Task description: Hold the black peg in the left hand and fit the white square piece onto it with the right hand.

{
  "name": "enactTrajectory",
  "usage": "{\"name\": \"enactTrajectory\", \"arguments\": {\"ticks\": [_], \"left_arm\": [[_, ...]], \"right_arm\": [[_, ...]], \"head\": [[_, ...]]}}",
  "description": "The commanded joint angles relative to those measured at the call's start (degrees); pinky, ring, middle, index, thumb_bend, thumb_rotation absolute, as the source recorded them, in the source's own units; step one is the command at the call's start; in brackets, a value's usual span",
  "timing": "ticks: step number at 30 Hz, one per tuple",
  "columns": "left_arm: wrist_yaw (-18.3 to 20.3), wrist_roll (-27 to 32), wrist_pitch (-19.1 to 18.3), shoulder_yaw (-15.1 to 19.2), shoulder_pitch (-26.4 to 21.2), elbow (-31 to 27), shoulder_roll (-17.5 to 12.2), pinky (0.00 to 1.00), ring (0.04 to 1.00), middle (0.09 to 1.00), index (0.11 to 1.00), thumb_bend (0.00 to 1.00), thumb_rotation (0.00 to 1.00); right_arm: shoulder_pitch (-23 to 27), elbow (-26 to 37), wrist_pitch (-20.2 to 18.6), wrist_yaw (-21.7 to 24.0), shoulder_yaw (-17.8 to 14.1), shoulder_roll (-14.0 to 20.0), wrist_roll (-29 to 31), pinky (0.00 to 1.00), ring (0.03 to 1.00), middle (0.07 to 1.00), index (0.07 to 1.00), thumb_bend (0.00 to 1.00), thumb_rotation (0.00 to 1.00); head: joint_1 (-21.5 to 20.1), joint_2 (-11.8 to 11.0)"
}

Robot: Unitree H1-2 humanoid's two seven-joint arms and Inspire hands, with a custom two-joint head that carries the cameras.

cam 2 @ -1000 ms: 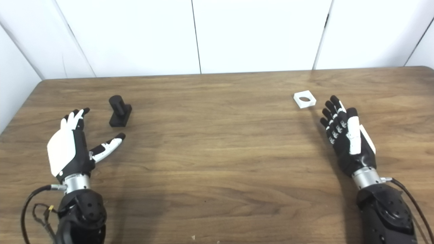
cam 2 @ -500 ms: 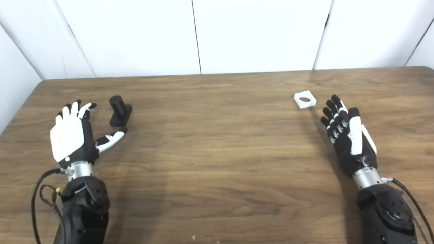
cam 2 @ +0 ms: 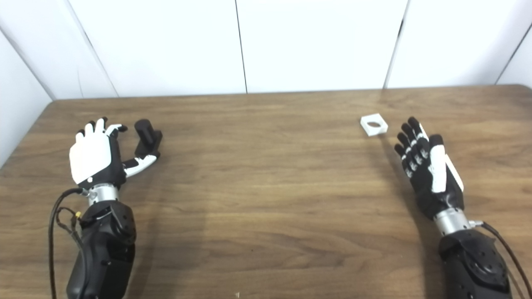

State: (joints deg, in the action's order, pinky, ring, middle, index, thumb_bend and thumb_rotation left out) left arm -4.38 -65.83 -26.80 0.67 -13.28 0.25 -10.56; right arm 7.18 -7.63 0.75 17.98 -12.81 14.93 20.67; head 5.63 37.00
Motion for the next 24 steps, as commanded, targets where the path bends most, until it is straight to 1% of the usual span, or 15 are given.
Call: {"name": "enactTrajectory", "arguments": {"ticks": [1, 4, 11, 16, 20, 24], "left_arm": [[-0.41, -2.08, -0.09, 0.34, -3.62, 0.28, -1.56, 1.0, 1.0, 0.963, 0.751, 0.79, 0.5], [0.81, -3.17, -0.1, 0.36, -5.28, 2.34, -1.79, 1.0, 1.0, 0.964, 0.763, 0.78, 0.51], [1.49, -3.47, -0.1, 0.3, -8.27, 6.65, -2.02, 0.98, 1.0, 0.96, 0.758, 0.79, 0.53], [1.62, -3.88, -0.1, 0.39, -9.56, 9.17, -2.07, 0.98, 1.0, 0.962, 0.756, 0.79, 0.55], [1.2, -4.28, -0.11, 0.19, -10.31, 11.12, -2.31, 0.98, 1.0, 0.958, 0.754, 0.79, 0.54], [1.91, -5.02, -0.11, 0.37, -10.83, 12.39, -2.32, 0.99, 1.0, 0.963, 0.757, 0.78, 0.55]], "right_arm": [[-3.52, -4.74, 1.66, 0.56, 0.84, -2.65, 0.75, 1.0, 1.0, 1.0, 1.0, 0.62, 1.0], [-3.55, -5.06, 1.87, 0.58, 0.75, -2.73, 0.89, 1.0, 1.0, 1.0, 1.0, 0.62, 1.0], [-3.87, -5.01, 2.13, 0.12, 0.61, -3.01, 0.75, 1.0, 1.0, 1.0, 1.0, 0.64, 1.0], [-4.06, -5.18, 2.44, 0.3, 0.58, -2.78, 0.75, 1.0, 1.0, 1.0, 1.0, 0.64, 1.0], [-4.21, -5.24, 2.64, 0.24, 0.45, -2.73, 0.77, 1.0, 1.0, 1.0, 1.0, 0.64, 1.0], [-4.51, -4.82, 2.6, 0.13, 0.3, -2.54, 0.78, 1.0, 1.0, 1.0, 1.0, 0.64, 1.0]], "head": [[0.01, 0.03], [-0.15, -0.05], [-0.35, -0.27], [-0.54, -0.32], [-0.55, -0.24], [-0.49, -0.16]]}}
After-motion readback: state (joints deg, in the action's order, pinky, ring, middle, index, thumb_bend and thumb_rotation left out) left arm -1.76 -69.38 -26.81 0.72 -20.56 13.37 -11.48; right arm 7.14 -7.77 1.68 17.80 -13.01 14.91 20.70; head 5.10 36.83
